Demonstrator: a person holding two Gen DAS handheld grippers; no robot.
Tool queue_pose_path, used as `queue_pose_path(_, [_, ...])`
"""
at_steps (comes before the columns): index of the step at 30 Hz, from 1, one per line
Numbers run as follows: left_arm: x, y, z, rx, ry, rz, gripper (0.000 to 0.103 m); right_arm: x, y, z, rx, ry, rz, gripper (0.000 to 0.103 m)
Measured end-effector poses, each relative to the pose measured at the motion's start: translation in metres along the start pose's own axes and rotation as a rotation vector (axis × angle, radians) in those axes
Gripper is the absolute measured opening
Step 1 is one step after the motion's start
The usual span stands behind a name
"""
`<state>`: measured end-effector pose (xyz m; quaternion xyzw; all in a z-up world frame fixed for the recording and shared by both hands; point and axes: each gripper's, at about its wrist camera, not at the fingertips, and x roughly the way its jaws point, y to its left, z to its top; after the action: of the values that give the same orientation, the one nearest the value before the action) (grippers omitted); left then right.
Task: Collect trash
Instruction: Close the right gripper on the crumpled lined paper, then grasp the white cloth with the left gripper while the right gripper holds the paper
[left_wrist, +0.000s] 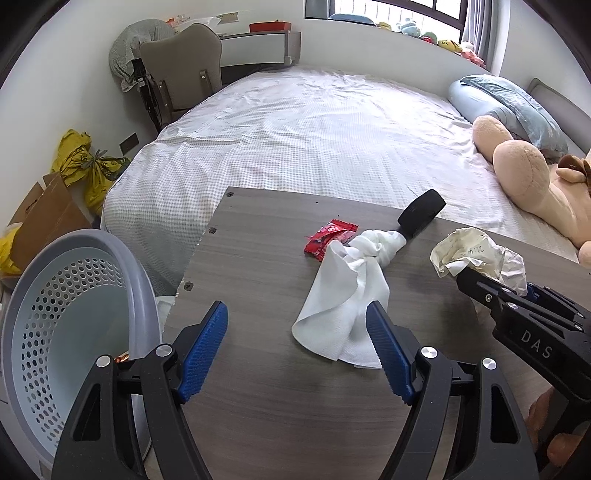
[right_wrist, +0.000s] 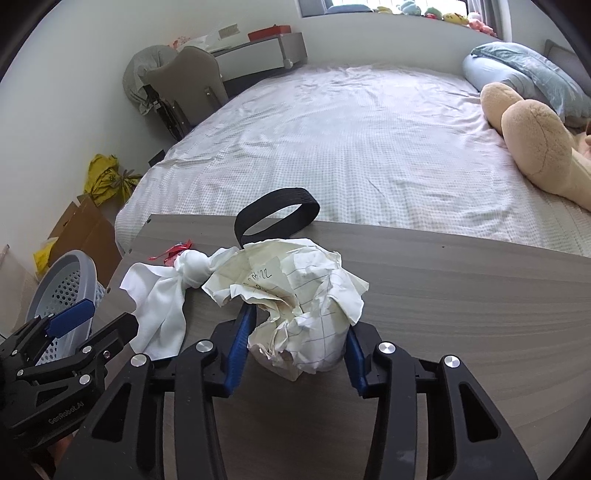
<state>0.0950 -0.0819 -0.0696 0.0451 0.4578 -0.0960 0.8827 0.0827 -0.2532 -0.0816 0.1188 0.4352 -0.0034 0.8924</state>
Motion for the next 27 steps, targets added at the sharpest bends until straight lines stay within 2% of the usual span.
queue_pose_path(15, [0.028,-0.033,0.01,0.029,0.007,-0.031,0.073,-0.018,-0.034,-0.008,0.087,-0.034,0.003,0.044])
queue_pose_path(18, [0.032,-0.036,0.01,0.039,0.023,-0.043,0.051,-0.018,-0.036,-0.008,0.092,-0.035,0.008,0.044])
queue_pose_path(20, [0.035,-0.038,0.009,0.051,0.043,-0.047,0.02,-0.018,-0.036,-0.008,0.093,-0.034,0.011,0.044])
queue_pose_path(21, [0.034,-0.039,0.008,0.057,0.041,-0.044,0.014,-0.018,-0.035,-0.008,0.092,-0.035,0.011,0.044])
queue_pose_path(23, [0.031,-0.039,0.006,0.061,0.041,-0.059,0.008,-0.018,-0.035,-0.008,0.092,-0.036,0.013,0.044])
queue_pose_path(27, [0.021,-0.036,-0.001,0.064,0.046,-0.071,0.008,-0.019,-0.035,-0.009,0.096,-0.035,0.019,0.044])
